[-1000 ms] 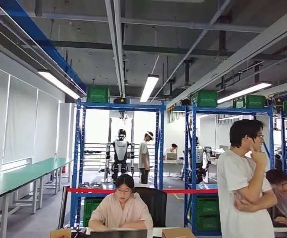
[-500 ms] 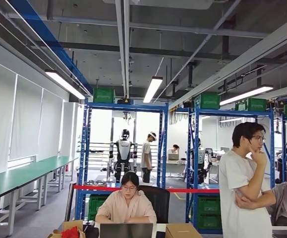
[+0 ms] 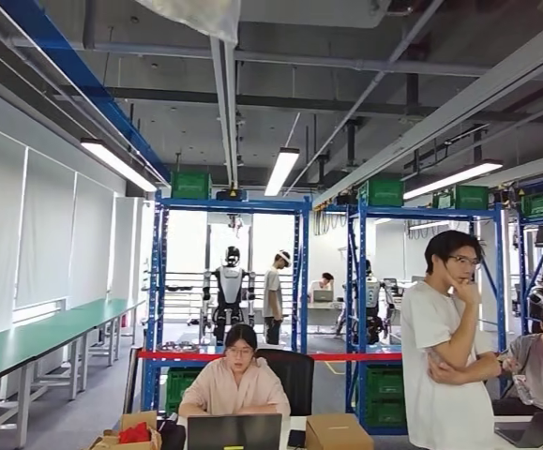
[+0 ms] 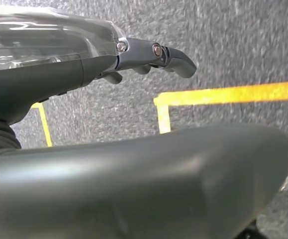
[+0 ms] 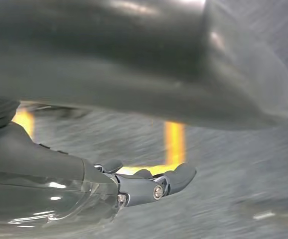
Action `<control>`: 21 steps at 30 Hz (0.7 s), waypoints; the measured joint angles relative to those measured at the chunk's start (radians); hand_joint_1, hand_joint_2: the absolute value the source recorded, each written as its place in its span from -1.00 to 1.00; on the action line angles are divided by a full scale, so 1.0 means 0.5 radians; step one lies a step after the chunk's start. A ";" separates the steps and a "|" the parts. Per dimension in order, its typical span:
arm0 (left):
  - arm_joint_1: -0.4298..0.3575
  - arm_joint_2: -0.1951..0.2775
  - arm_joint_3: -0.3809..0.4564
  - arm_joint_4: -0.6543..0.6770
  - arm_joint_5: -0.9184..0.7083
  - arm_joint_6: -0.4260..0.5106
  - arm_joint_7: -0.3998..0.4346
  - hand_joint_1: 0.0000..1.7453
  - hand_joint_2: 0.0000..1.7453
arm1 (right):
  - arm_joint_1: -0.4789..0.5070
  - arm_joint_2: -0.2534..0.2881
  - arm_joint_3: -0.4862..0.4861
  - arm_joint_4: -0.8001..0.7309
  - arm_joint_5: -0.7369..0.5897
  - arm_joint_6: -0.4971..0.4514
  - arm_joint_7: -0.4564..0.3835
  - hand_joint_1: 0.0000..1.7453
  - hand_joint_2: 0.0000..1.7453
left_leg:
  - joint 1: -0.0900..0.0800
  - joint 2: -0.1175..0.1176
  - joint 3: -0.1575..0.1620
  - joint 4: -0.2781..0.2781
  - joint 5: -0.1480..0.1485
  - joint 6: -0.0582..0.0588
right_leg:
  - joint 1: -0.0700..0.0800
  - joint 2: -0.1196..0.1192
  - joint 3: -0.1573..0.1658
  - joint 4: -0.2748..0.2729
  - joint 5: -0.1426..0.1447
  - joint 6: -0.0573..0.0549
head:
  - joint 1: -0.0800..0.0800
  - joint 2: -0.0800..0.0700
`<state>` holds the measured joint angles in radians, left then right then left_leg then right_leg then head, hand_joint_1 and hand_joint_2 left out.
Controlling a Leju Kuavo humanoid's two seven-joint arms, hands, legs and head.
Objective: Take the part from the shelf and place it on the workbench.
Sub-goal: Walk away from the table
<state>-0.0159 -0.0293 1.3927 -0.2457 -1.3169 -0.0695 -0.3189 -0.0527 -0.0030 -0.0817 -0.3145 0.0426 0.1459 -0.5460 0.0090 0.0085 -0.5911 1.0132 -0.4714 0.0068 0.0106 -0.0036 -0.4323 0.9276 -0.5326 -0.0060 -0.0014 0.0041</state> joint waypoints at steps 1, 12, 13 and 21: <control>0.002 -0.002 0.002 0.000 -0.007 -0.001 0.000 -1.00 -1.00 | 0.003 0.000 -0.009 0.034 0.006 -0.025 0.053 -1.00 -1.00 | 0.001 -0.002 -0.020 0.060 -0.075 -0.007 | -0.003 -0.005 -0.020 -0.007 0.020 -0.016 | 0.000 0.000; -0.034 -0.007 0.009 0.000 -0.074 -0.004 -0.002 -1.00 -1.00 | 0.040 -0.001 -0.015 0.229 0.266 -0.318 0.777 -1.00 -1.00 | 0.007 -0.006 0.346 -0.046 -0.251 -0.007 | 0.011 -0.016 -0.382 0.180 0.181 0.015 | -0.001 -0.001; -0.036 -0.009 0.009 0.000 -0.078 -0.004 -0.002 -1.00 -1.00 | 0.043 -0.002 -0.004 0.237 0.287 -0.321 0.846 -1.00 -1.00 | 0.004 -0.006 0.346 -0.065 -0.257 0.010 | 0.010 -0.016 -0.391 0.184 0.198 0.026 | -0.001 -0.001; -0.043 -0.026 0.016 0.002 -0.109 0.005 -0.002 -1.00 -1.00 | 0.064 -0.002 0.036 0.274 0.316 -0.310 1.167 -1.00 -1.00 | 0.001 0.016 0.159 -0.060 -0.089 0.075 | -0.029 -0.003 -0.467 0.722 -0.202 0.110 | -0.004 -0.001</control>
<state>-0.0377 -0.0423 1.4006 -0.2449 -1.3712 -0.0671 -0.3201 -0.0205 -0.0040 -0.0637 -0.1775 0.2004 -0.0092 0.0374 0.0096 0.0166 -0.5115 0.9829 -0.5157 0.0445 -0.0036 -0.0050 -0.6659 1.2884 -0.6336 0.0490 -0.0033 0.0035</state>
